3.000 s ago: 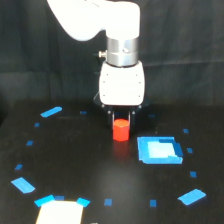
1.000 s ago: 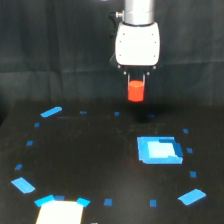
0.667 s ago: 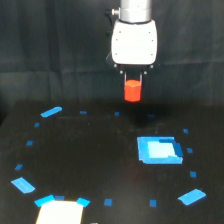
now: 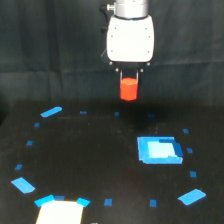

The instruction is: Pick up the red object from the table

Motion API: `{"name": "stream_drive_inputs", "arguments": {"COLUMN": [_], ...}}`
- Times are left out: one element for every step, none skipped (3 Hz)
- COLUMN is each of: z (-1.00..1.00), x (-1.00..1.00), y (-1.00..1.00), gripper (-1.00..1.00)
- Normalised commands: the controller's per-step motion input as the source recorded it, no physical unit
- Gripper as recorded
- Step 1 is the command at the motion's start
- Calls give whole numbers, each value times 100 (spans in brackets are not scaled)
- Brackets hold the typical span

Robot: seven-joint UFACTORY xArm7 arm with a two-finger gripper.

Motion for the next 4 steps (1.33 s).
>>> {"name": "stream_drive_inputs", "arguments": {"z": [67,94,87,-31], "x": [1,32,45,-36], "y": [-52,-8,-27,-21], "gripper": [-91,-84,-100,-54]}}
